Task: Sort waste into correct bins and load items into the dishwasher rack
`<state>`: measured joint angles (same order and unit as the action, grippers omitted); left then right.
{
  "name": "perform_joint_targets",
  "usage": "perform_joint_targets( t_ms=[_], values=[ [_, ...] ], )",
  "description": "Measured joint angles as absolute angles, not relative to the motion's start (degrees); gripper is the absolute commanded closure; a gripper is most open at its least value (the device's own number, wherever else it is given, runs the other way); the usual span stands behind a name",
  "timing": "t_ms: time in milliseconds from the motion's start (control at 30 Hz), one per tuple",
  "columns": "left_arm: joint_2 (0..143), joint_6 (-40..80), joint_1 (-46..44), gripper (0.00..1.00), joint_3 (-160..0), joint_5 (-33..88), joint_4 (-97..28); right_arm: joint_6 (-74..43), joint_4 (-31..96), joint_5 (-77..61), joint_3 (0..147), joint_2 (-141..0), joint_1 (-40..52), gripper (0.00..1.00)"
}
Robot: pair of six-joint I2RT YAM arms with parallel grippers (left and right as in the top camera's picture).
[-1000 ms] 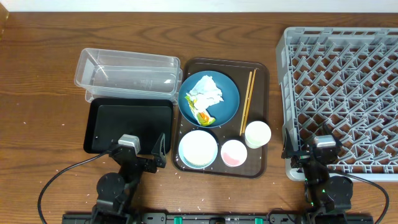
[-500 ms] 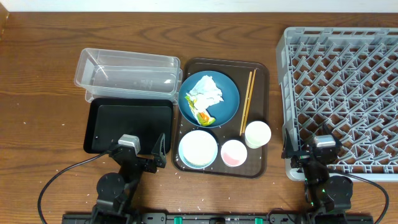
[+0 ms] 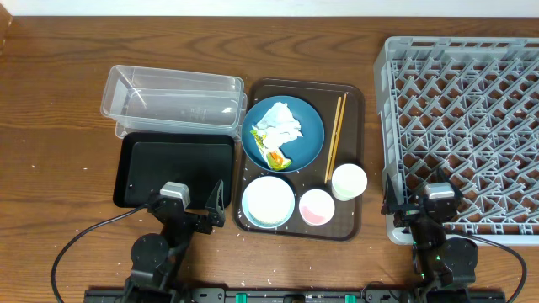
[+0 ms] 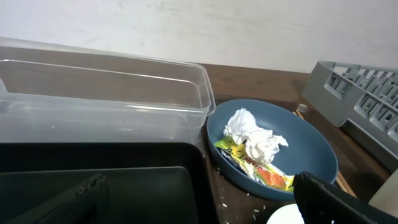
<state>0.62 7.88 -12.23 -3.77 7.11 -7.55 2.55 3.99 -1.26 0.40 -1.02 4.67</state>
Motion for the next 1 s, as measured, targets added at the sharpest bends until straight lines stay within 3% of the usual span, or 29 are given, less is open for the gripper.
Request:
perform_joint_targets(
  t_ms=[700,1000],
  values=[
    [0.6,7.9,-12.2,0.04,-3.8,8.3,-7.4,2.3,3.4,-5.1,0.4,-1.0,4.7,0.01],
    [1.5,12.3,-12.2,0.04,-4.6,14.6,-1.1,-6.5,5.6,-12.2,1.8,-1.1,4.7,0.01]
  ],
)
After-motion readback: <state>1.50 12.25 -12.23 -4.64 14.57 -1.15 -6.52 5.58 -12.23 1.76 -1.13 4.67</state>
